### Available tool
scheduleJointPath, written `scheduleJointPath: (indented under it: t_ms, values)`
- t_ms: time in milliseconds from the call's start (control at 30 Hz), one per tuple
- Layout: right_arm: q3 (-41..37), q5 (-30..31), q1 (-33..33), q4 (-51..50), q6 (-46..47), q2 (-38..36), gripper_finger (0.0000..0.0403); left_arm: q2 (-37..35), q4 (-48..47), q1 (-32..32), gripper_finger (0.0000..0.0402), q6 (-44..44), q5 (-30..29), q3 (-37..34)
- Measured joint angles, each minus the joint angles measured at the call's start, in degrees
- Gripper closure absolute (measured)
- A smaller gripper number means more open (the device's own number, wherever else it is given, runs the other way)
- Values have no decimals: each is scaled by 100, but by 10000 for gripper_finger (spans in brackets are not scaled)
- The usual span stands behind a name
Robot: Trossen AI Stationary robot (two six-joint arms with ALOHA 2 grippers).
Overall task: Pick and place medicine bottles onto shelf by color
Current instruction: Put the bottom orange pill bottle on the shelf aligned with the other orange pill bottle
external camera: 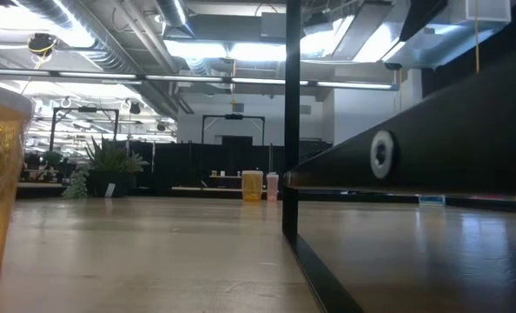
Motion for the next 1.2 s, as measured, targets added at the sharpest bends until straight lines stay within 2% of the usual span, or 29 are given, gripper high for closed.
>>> scheduleJointPath:
  t_ms: [300, 700, 1200]
  values:
    - [0, -59, 0, 510, -463, 18, 161, 823, 332, -352, 71, 11, 2, -24]
    - [0, -57, 0, 547, -455, 18, 161, 1930, 1161, -438, 71, 162, 0, -24]
    - [0, -56, 0, 562, -479, 18, 161, 2152, 1533, -436, 71, 120, -61, -24]
